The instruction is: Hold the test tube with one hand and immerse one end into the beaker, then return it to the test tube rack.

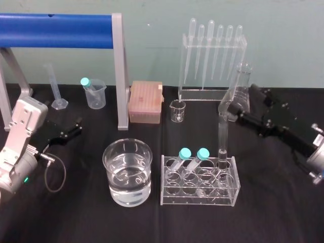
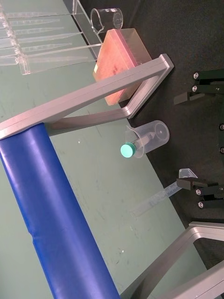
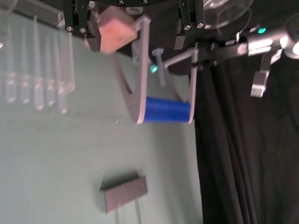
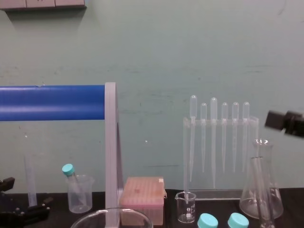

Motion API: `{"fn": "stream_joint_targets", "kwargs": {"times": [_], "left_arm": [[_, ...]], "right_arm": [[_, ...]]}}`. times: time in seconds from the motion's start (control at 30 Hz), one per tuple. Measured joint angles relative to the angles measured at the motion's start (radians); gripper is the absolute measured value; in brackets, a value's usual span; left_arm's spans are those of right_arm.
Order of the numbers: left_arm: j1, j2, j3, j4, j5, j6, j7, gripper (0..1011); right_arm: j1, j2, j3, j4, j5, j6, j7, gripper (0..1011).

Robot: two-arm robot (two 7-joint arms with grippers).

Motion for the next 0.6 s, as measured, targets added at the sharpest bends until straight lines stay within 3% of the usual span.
{"fn": "stream_joint_targets", "kwargs": {"times": [0.23, 0.6], "left_arm": [[0.000, 0.000, 0.000, 0.000, 0.000, 0.000, 0.000, 1000], [0.000, 0.000, 0.000, 0.000, 0.000, 0.000, 0.000, 1000]], "right_arm": [[0.027, -0.002, -0.048, 0.030, -0.022, 0.064, -0.011, 1000], [0.059, -0.020, -0.096, 0.074, -0.067, 0.102, -0.040, 1000]]}}
